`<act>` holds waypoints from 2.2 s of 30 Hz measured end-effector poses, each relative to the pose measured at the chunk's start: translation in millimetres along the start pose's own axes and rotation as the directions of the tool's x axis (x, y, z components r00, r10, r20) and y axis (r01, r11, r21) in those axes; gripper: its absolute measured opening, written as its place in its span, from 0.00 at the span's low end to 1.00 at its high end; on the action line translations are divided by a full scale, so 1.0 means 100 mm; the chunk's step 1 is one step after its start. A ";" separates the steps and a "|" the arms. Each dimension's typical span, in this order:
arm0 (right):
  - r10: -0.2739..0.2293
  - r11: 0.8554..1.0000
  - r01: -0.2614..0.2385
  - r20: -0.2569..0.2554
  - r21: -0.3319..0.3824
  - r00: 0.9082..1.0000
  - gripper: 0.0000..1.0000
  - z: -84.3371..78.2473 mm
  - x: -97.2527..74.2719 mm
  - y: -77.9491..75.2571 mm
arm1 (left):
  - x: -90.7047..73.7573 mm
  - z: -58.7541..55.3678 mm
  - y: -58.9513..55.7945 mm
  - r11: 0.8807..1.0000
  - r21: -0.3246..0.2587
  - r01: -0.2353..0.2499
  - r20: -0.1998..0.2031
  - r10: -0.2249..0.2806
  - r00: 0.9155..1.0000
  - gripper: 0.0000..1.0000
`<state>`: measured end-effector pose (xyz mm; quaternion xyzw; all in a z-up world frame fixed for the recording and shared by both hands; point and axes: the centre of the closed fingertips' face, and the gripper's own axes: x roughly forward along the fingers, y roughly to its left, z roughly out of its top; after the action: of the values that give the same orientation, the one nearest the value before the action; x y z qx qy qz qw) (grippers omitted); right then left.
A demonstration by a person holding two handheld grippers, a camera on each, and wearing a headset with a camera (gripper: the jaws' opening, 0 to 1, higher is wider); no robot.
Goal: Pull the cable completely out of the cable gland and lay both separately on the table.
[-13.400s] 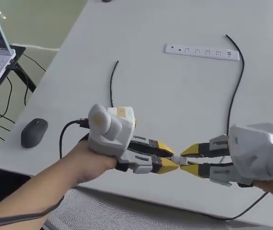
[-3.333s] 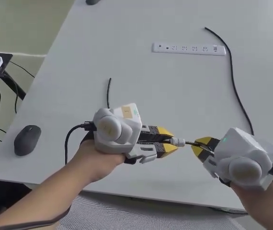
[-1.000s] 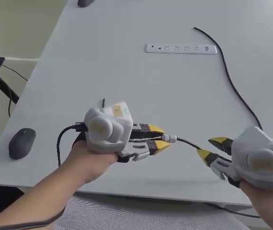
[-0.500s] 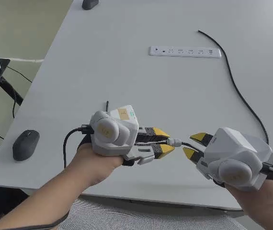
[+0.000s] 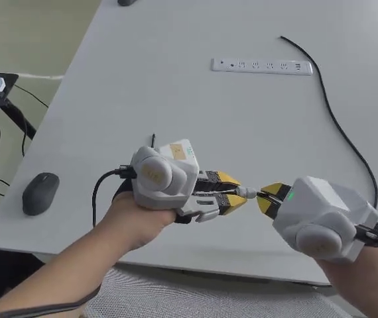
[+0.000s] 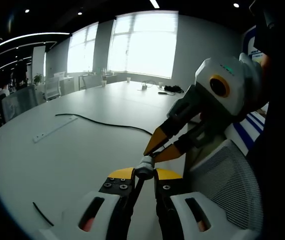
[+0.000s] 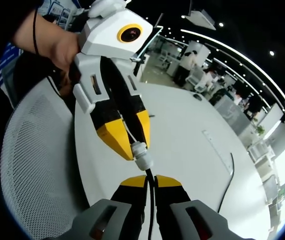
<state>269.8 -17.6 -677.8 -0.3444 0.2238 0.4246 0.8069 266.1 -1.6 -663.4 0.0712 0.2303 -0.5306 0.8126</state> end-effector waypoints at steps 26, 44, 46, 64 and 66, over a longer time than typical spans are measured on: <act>-0.061 0.977 0.062 -0.009 0.206 0.998 0.00 -0.29 -0.05 -0.19 | -0.04 0.01 0.01 1.000 -0.010 -0.010 0.023 0.010 1.000 0.15; -0.109 0.817 0.115 -0.045 0.564 0.993 0.00 -0.86 -0.04 -0.27 | -0.01 0.01 0.01 1.000 0.008 -0.016 0.014 0.016 1.000 0.15; -0.094 0.742 0.098 -0.042 0.663 0.995 0.00 -0.92 -0.03 -0.22 | -0.01 0.00 0.00 1.000 0.014 -0.018 0.010 0.017 1.000 0.15; -0.083 0.664 0.097 -0.055 0.742 0.995 0.00 -1.07 0.01 -0.13 | 0.01 0.00 0.00 0.999 0.024 -0.036 0.007 0.036 0.999 0.15; -0.074 0.656 0.088 -0.053 0.749 0.996 0.01 -1.06 0.00 -0.12 | 0.00 0.01 0.01 0.999 0.021 -0.038 0.009 0.038 0.999 0.15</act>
<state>272.5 -101.0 -743.7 0.0053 0.3704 0.2552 0.8931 267.1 -1.8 -663.2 0.0819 0.2198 -0.5177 0.8228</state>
